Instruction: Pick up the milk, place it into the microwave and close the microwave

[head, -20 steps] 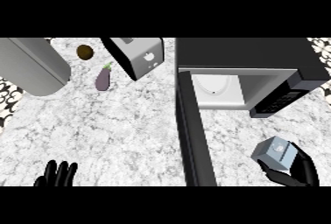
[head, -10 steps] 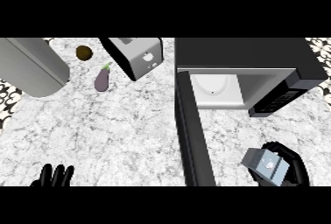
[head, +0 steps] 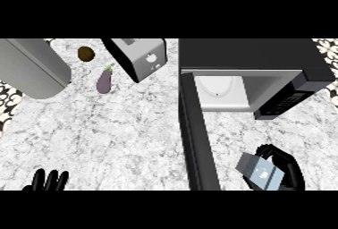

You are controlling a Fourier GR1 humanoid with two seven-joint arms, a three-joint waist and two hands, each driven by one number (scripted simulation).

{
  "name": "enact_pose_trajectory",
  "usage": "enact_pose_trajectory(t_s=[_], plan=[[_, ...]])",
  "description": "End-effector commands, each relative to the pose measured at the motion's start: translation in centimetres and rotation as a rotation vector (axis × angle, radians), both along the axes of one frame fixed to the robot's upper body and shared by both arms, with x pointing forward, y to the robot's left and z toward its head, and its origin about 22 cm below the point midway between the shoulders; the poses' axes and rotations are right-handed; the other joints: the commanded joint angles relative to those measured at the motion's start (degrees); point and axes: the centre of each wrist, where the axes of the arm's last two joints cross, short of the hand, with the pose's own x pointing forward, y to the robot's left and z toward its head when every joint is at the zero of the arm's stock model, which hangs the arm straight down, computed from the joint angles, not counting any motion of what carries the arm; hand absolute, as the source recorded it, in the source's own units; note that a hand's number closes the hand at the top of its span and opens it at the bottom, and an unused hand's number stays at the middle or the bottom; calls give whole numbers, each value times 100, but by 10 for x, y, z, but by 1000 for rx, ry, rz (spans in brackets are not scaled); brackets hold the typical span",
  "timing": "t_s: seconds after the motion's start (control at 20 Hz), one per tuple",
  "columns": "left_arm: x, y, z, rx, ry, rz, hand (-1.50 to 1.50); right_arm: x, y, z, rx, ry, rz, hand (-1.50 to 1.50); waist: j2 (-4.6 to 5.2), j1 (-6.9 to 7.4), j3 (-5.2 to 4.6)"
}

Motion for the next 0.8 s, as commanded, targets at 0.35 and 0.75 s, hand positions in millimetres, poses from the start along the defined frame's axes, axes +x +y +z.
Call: enact_pose_trajectory(t_s=[0.35,0.75], plan=[[-15,12,0,-22,0,3,-150,71,65,74,-70,-106,33,150,-9,53,-4],[-4,13,-11,-16,1,-7,-150,130,102,76,-243,-17,-123,150,30,125,4]])
